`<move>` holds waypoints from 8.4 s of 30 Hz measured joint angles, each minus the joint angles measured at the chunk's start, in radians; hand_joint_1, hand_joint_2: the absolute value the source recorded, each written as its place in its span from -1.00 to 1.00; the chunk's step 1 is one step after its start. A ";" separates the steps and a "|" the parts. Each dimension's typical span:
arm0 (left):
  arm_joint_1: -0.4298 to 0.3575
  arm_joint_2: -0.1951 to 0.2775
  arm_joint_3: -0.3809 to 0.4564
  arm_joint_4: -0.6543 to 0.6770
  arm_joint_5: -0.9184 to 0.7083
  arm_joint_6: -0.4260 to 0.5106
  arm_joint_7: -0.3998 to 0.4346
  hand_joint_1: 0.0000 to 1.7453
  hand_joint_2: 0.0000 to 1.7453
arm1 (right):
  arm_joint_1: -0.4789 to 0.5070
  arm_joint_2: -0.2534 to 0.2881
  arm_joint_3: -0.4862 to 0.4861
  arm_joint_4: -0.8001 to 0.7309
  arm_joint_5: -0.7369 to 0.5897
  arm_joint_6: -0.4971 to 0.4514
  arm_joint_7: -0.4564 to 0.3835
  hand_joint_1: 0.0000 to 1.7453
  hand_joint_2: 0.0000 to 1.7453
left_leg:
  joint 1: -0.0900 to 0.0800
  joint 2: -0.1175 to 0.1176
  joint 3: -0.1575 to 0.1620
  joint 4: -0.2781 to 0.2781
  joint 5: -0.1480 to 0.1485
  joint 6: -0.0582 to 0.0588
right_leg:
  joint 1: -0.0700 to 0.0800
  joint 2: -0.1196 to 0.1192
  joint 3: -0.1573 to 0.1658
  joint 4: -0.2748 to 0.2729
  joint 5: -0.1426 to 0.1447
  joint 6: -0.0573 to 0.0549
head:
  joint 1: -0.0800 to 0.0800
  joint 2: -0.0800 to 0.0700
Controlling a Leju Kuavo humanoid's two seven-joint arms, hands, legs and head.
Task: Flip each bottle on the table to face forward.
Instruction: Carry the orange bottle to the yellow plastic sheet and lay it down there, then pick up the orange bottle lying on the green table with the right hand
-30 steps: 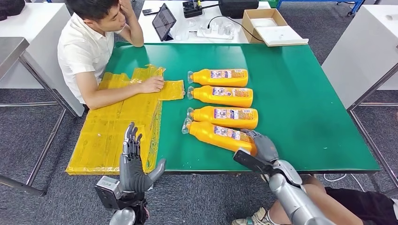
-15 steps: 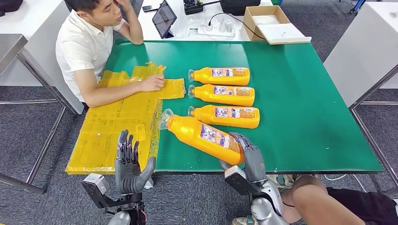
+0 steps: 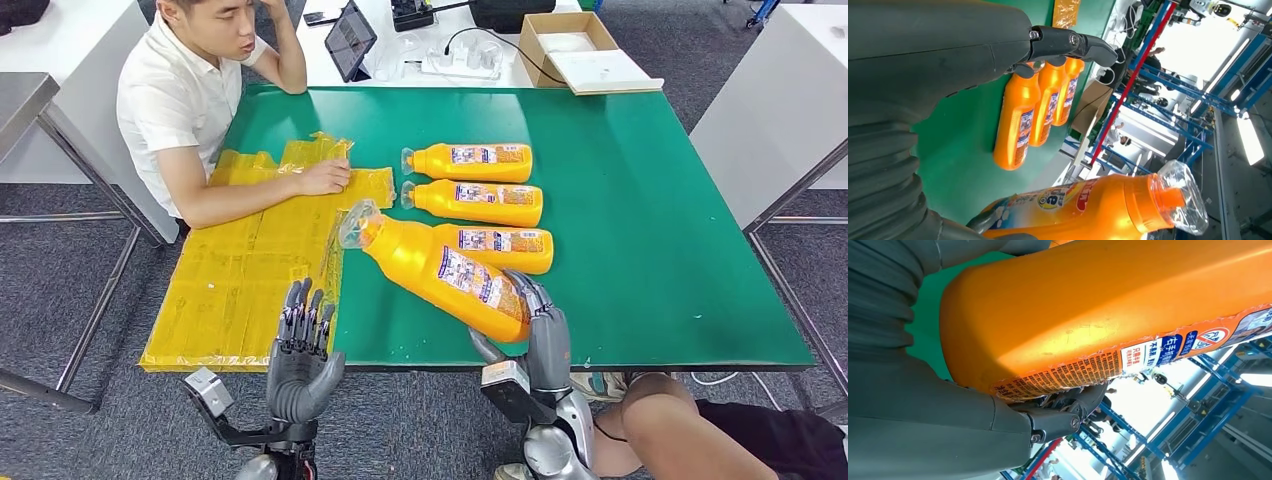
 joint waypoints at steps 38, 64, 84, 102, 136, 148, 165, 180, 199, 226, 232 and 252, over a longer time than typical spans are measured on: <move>-0.061 -0.009 -0.016 0.070 -0.074 -0.141 0.016 0.99 1.00 | -0.059 0.086 0.292 0.276 0.042 0.104 -0.018 1.00 1.00 | 0.001 0.000 -0.001 0.000 0.000 0.000 | 0.001 0.000 -0.002 0.000 0.000 0.000 | 0.000 0.000; -0.046 -0.009 0.021 0.065 -0.031 -0.218 -0.005 1.00 1.00 | -0.053 0.092 0.310 0.309 0.022 0.121 -0.011 -1.00 -1.00 | 0.001 0.001 -0.002 0.000 0.000 0.000 | 0.001 0.000 -0.003 0.000 0.000 0.000 | 0.000 0.000; -0.036 -0.004 0.096 -0.032 -0.350 0.078 -0.021 1.00 1.00 | 0.044 0.058 0.320 0.140 -0.053 0.101 -0.003 -1.00 -1.00 | 0.001 0.000 -0.003 0.000 0.000 0.000 | 0.001 0.000 -0.003 0.000 0.000 0.000 | 0.000 0.000; -0.040 0.030 0.109 -0.100 -0.563 0.193 -0.032 1.00 1.00 | 0.060 0.048 0.305 0.128 -0.093 0.117 -0.012 -1.00 -1.00 | 0.001 0.000 -0.003 0.000 0.000 0.000 | 0.001 0.000 -0.003 0.000 0.000 -0.001 | 0.000 0.000; -0.531 0.110 0.135 0.579 -1.540 0.371 0.541 1.00 1.00 | 0.043 0.108 0.268 0.186 -0.070 0.095 0.012 -1.00 -1.00 | 0.001 0.000 -0.003 0.000 0.002 0.000 | 0.001 0.000 -0.003 0.001 0.000 -0.001 | 0.000 0.000; -0.671 0.107 0.104 0.769 -1.609 0.240 0.597 -0.34 1.00 | 0.030 0.112 0.267 0.202 -0.055 0.108 0.012 -1.00 -1.00 | 0.001 0.000 -0.003 0.000 0.002 0.000 | 0.001 0.000 -0.003 0.001 0.001 -0.001 | 0.000 0.000; -0.725 0.080 0.121 0.874 -1.317 0.010 0.361 -1.00 1.00 | 0.022 0.117 0.263 0.242 -0.054 0.105 -0.009 -1.00 -1.00 | 0.001 -0.002 0.000 0.000 0.001 0.000 | 0.000 -0.001 0.001 0.001 0.000 -0.001 | 0.000 0.000; -0.632 0.068 0.166 0.763 -0.757 -0.312 0.142 -1.00 1.00 | -0.002 0.115 0.266 0.329 -0.102 0.081 -0.070 -1.00 -1.00 | 0.001 -0.001 0.001 0.000 0.002 0.000 | 0.001 0.000 0.002 0.001 0.000 -0.001 | 0.001 0.000; -0.608 0.068 0.165 0.728 -0.744 -0.312 0.137 -1.00 1.00 | -0.005 0.115 0.266 0.356 -0.103 0.080 -0.071 -1.00 -1.00 | 0.001 -0.001 0.000 0.000 0.002 0.000 | 0.001 0.000 0.001 0.001 0.000 -0.001 | 0.000 0.000; -0.058 0.016 0.157 -0.255 -0.155 0.090 -0.115 -1.00 1.00 | 0.072 -0.034 -0.003 -0.040 0.299 -0.180 -0.029 -1.00 1.00 | -0.001 0.000 -0.002 0.000 0.001 0.001 | -0.001 0.000 -0.002 0.000 0.000 0.000 | 0.000 0.000; -0.024 0.016 0.173 -0.277 -0.197 0.096 -0.119 -1.00 1.00 | 0.061 -0.084 -0.062 -0.100 0.513 -0.186 0.048 -1.00 1.00 | -0.001 0.000 -0.002 0.000 0.001 0.001 | -0.001 0.000 -0.002 0.000 0.000 0.000 | 0.000 0.000; -0.019 0.016 0.178 -0.280 -0.262 0.135 -0.122 -1.00 1.00 | -0.055 -0.215 -0.117 0.045 0.473 -0.119 0.136 -1.00 1.00 | -0.001 -0.001 -0.002 0.000 0.001 0.001 | -0.001 0.000 -0.002 0.000 0.000 0.000 | 0.000 0.000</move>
